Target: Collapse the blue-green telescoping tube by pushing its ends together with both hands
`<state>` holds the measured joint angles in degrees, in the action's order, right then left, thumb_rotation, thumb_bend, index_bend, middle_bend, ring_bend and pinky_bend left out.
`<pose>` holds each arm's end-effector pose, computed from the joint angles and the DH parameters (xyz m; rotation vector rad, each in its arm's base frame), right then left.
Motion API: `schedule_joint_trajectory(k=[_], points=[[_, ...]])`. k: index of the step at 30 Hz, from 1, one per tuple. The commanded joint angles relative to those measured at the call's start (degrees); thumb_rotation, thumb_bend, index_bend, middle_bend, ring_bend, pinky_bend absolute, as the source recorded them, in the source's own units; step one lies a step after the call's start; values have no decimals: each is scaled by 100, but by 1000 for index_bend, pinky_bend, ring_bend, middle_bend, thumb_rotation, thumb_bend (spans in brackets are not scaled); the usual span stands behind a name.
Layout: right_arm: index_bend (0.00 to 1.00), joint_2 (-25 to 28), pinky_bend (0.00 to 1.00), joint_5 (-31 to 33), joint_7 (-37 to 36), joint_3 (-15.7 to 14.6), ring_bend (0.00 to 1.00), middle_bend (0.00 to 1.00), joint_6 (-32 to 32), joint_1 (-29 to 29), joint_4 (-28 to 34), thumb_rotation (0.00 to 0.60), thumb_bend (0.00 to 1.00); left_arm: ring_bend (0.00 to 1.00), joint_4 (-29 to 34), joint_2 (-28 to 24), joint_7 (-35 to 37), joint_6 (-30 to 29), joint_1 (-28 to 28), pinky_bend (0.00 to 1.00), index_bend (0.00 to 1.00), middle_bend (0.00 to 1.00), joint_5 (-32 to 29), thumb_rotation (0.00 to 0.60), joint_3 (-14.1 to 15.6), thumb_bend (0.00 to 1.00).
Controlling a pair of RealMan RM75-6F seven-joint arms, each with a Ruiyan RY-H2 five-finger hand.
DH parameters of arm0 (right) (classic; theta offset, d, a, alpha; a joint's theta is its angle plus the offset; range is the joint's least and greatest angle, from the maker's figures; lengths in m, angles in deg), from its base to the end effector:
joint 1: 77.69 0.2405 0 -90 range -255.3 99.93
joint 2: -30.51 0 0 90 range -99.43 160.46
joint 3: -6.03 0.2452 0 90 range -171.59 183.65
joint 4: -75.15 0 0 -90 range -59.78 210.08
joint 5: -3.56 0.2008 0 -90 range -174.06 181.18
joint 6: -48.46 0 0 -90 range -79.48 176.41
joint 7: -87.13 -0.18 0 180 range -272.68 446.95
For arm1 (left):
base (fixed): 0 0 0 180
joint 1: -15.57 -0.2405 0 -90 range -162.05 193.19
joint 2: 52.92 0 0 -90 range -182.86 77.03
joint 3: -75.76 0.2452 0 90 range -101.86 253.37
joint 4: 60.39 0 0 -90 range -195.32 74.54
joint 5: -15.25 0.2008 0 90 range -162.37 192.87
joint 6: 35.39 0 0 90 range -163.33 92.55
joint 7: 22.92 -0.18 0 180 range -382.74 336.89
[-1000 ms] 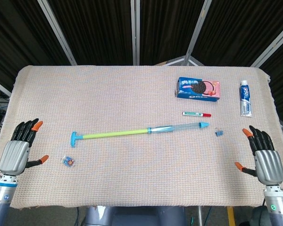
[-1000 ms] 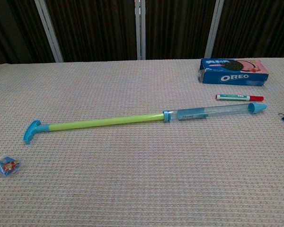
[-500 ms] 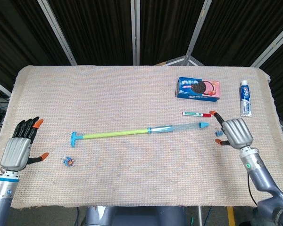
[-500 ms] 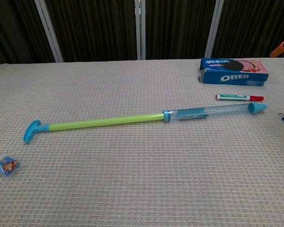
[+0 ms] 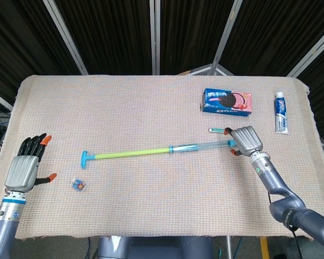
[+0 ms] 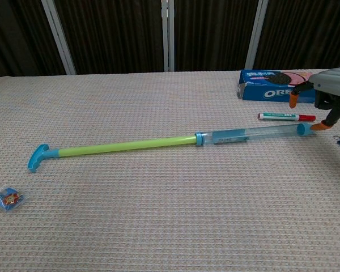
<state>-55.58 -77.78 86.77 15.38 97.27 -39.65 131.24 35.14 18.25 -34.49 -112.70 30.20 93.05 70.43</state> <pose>-0.2514 -0.4168 0.0425 1.8104 -0.7637 0.7043 -0.2588 0.2675 0.1104 -1.4635 -0.9273 -0.8952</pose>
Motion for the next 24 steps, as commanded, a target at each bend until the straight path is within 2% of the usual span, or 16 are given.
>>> schedule_joint_trajectory(k=[1,20,24], points=[[380,-208,1000,34,-25,-25,996,1000,-40,93,-254,600,145,0,-14,23,-37,15,11,0,0,0,-32,600,-12,0],[388,-861,1000,47,-39,-239,996,1000,-373,419,-1161,600,169,0,-69,140,-231,112,60,0,0,0,-163,600,-18,0],[423,-896,1000,96,-53,-237,996,1000,-436,435,-1241,600,201,0,-93,158,-243,127,66,0,0,0,-182,600,-19,0]])
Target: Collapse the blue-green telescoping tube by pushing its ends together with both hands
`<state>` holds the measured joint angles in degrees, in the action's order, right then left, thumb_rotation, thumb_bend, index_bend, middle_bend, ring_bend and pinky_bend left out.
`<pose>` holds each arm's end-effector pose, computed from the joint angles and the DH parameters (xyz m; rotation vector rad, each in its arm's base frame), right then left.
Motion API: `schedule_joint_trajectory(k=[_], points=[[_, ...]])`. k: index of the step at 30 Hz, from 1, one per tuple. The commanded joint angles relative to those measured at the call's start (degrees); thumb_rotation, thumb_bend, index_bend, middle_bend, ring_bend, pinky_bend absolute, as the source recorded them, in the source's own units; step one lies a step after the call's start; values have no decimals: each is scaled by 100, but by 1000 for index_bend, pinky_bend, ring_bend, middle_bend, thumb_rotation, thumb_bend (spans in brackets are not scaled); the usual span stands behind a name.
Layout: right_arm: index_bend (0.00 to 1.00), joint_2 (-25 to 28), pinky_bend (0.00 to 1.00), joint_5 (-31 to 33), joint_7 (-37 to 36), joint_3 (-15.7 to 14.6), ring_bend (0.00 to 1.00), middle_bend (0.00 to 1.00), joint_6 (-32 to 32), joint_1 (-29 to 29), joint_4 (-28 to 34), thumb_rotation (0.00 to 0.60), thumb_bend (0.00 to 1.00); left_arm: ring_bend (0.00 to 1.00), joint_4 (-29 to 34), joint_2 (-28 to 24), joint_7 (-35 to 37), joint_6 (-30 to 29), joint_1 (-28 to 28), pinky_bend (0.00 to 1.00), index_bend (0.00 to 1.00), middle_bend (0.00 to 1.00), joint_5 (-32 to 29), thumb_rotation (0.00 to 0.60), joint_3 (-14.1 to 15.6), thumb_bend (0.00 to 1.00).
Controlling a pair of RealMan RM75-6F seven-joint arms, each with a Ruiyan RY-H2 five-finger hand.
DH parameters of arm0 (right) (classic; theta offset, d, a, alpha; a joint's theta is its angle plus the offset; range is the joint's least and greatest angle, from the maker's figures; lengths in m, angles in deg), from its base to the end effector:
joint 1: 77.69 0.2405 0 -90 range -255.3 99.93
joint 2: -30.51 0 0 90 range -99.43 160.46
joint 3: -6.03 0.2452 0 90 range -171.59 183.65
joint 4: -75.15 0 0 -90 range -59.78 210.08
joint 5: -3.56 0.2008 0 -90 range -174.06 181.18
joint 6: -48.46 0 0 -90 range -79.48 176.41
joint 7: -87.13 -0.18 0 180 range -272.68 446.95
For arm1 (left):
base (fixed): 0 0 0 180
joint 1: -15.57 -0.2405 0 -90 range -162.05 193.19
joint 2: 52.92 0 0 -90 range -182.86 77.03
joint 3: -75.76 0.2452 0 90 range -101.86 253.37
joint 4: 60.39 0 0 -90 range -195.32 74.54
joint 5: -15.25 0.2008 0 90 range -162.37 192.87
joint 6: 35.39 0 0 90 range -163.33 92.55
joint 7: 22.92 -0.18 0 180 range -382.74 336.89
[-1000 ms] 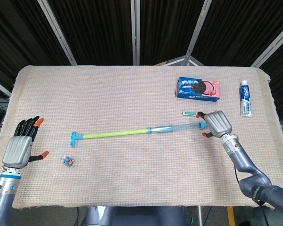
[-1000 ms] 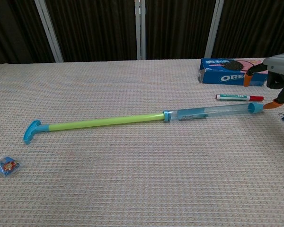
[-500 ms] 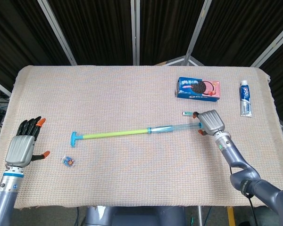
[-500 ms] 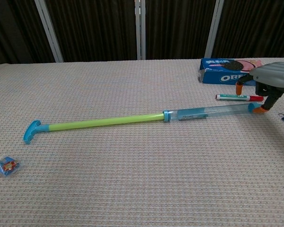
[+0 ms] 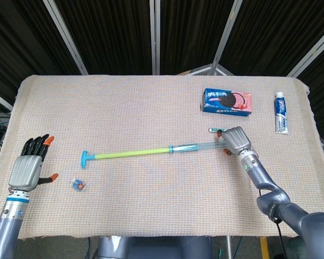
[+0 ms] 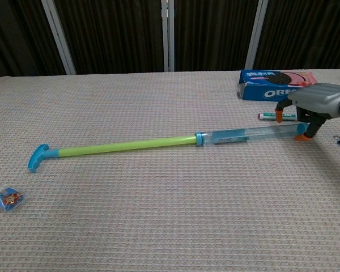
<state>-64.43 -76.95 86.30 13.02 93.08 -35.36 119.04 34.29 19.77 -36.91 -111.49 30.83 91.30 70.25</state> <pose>-0.2525 -0.4325 0.0022 1.8600 -0.7442 0.6100 -0.2613 0.2708 0.1012 -1.4722 -0.9285 -0.8551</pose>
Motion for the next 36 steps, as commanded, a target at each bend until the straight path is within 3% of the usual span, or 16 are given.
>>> schedule_joint_trajectory(k=[1,8,15,16,18,20,23,26,29,33,36], points=[[449,-15,1000,21,-11,-3,996,1000,-25,7,-34,600,218,0,-10,9,-2,13,5,0,0,0,-11,600,0,0],[611,26,1000,39,-159,-30,996,1000,-11,-22,-23,600,360,0,-42,42,-34,55,25,0,0,0,-41,600,5,0],[687,239,1000,59,-230,-58,996,1000,45,-91,298,600,390,4,-79,108,-155,304,161,10,0,10,-83,600,29,0],[693,279,1000,76,-220,-58,996,1000,44,-105,367,600,390,54,-103,130,-186,366,211,63,0,69,-98,600,10,0],[699,385,1000,125,-168,-56,997,1000,40,-140,558,600,390,322,-197,215,-282,524,369,335,0,350,-146,600,-74,0],[709,484,1000,188,-102,-49,999,1000,32,-177,757,600,390,529,-254,295,-334,736,537,555,12,548,-237,600,-159,0],[717,644,1000,319,39,-22,1000,1000,45,-249,1106,600,396,678,-397,465,-379,1053,845,722,104,702,-290,600,-299,0],[716,826,1000,500,243,-14,1000,1000,40,-352,1510,600,399,748,-570,677,-469,1426,1185,831,207,775,-377,600,-420,14],[713,982,1000,679,497,-13,1000,1000,21,-419,1848,600,402,773,-706,833,-497,1666,1383,905,267,797,-511,600,-489,119],[713,1175,1000,887,801,-12,1000,1000,30,-485,2264,600,408,786,-890,1023,-531,2041,1648,948,339,805,-759,600,-555,255],[714,1276,1000,1078,986,23,1000,1000,50,-512,2519,600,410,787,-1015,1120,-664,2332,1828,950,361,806,-1028,600,-543,268]])
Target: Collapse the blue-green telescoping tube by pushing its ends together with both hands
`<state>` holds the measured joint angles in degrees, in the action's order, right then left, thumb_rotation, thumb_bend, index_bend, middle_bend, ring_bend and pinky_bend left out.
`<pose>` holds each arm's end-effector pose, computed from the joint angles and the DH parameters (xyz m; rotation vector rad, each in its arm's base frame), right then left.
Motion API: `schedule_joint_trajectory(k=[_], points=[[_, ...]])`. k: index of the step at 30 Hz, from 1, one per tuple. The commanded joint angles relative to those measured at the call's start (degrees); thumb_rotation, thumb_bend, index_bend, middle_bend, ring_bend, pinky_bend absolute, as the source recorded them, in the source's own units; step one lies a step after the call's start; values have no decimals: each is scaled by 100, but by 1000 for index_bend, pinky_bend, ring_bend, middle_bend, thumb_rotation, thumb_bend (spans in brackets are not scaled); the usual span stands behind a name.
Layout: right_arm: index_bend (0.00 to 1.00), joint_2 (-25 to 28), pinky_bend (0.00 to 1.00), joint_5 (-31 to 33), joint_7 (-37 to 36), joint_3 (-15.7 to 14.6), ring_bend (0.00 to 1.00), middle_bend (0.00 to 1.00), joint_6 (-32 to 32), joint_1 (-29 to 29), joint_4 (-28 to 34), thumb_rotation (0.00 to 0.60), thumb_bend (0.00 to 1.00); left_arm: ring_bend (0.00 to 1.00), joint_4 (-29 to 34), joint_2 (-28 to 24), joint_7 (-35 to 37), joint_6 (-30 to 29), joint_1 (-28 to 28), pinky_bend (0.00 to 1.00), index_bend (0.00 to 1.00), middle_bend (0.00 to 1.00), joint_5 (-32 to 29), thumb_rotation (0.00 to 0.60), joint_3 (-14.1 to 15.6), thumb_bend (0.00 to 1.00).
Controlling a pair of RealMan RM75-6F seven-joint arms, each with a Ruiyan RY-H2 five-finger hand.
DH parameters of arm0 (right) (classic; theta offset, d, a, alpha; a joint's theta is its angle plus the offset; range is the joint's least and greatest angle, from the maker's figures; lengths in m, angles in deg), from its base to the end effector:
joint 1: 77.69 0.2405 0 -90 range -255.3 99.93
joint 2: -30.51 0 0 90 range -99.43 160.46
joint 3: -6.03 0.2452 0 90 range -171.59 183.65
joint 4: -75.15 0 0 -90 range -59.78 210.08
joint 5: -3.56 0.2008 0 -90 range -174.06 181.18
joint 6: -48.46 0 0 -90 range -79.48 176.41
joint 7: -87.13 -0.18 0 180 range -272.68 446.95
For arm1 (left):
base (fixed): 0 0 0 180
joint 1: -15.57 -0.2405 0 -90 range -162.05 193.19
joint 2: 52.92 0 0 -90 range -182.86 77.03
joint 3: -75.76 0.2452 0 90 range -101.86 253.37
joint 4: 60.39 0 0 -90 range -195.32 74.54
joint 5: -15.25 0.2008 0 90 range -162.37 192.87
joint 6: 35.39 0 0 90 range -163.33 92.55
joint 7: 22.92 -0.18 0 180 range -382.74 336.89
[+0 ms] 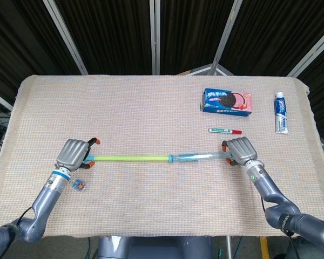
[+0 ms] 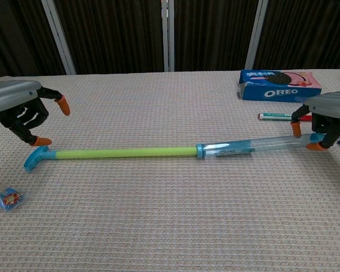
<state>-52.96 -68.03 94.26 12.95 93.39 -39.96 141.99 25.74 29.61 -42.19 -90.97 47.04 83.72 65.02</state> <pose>-0.2530 -0.3907 0.0196 1.8441 -0.9195 0.6205 -0.2004 0.3469 0.0172 -1.7700 -0.9550 -0.8146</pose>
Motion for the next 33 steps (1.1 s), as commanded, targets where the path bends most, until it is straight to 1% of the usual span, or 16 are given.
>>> schedule_joint_trajectory(k=[1,6,10,15,18,27,33], points=[[714,147,1000,225,236,35,1000,1000,31,-57,272,600,410,787,-197,169,-192,324,249,950,366,806,-342,600,-17,275],[716,201,1000,359,379,49,1000,1000,70,-63,435,600,414,787,-396,341,-303,467,390,950,408,806,-664,600,10,321],[715,226,1000,383,407,51,1000,1000,93,-55,507,600,429,787,-572,433,-428,495,438,950,419,806,-869,600,81,323],[715,230,1000,391,386,45,1000,1000,107,-49,538,600,429,787,-817,559,-307,622,446,950,434,806,-1056,600,162,328],[716,221,1000,392,371,45,1000,1000,126,-48,536,600,429,787,-954,605,-265,659,464,950,447,806,-1083,600,207,347],[716,204,1000,352,335,11,1000,1000,160,-46,509,600,430,787,-1337,771,-73,778,499,950,461,806,-1143,600,288,350],[717,197,1000,325,289,7,1000,1000,189,-44,484,600,429,787,-1455,847,2,777,521,950,531,806,-1138,600,312,362]])
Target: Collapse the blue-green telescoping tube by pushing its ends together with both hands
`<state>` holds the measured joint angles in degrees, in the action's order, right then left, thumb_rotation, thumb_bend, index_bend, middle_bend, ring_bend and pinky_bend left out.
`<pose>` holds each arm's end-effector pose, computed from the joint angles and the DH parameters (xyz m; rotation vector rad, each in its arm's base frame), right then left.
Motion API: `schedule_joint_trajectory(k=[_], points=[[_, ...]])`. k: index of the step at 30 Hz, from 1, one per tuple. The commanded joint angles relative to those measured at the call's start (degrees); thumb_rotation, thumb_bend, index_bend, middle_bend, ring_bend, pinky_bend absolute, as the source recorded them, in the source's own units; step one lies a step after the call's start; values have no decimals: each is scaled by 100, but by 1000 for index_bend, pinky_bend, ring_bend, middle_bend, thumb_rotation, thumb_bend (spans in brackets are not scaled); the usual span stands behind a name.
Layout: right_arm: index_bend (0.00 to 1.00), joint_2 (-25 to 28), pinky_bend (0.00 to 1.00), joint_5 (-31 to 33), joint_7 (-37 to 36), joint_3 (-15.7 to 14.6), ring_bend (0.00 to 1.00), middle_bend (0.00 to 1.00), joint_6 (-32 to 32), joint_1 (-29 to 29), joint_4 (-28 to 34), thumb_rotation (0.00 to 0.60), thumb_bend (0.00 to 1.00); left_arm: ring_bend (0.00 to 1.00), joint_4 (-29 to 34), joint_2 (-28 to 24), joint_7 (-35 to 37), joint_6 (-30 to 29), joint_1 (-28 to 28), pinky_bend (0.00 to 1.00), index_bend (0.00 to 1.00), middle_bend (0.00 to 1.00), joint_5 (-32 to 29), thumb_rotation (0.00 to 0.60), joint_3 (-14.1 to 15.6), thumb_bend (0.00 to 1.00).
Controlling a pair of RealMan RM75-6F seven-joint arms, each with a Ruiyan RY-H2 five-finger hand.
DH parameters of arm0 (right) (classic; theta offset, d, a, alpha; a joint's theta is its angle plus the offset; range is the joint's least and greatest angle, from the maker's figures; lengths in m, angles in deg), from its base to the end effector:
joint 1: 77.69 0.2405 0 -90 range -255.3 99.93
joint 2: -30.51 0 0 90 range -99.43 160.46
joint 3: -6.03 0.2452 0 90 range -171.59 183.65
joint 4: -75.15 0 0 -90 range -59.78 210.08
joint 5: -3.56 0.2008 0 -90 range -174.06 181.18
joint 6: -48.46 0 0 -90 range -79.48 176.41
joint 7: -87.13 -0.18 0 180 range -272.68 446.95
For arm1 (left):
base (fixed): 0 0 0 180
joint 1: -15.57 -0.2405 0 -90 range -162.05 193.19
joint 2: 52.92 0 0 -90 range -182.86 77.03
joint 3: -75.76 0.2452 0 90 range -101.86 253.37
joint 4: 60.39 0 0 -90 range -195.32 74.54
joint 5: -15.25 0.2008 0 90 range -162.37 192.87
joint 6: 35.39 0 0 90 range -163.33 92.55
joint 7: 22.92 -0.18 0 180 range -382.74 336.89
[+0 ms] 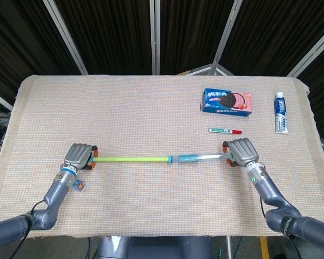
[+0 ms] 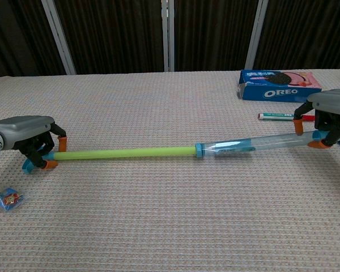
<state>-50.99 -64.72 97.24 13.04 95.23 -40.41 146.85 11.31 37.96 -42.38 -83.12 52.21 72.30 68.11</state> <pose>-0.2468 -0.3847 0.0262 1.8176 -0.9368 0.6384 -0.2411 0.3643 -0.0313 -1.7660 -1.0873 -0.6040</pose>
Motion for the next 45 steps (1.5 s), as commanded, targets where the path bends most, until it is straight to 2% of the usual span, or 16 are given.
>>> schedule_joint_trajectory(k=[1,4,8,18,26,45], points=[[717,1,1000,-12,-17,-3,1000,1000,9,0,-5,600,430,787,-16,15,36,-16,4,950,547,806,6,600,3,371],[718,7,1000,-21,-34,-10,1000,1000,13,-3,-8,600,429,787,-25,22,101,-49,1,950,608,806,29,600,-11,422],[719,43,1000,-50,-52,-13,1000,1000,50,-11,37,600,431,787,39,-25,156,-140,-6,950,678,806,72,600,-41,432],[722,194,1000,7,9,59,1000,1000,130,5,446,600,455,787,377,-117,26,-200,135,950,735,806,-115,600,-215,433],[724,219,1000,272,253,185,1000,1000,208,72,848,600,467,787,714,-25,-514,-294,378,950,745,806,-550,600,-310,433],[728,-13,1000,543,631,219,1000,1000,242,255,1013,600,473,787,767,275,-846,-362,736,950,749,807,-966,600,-390,433]])
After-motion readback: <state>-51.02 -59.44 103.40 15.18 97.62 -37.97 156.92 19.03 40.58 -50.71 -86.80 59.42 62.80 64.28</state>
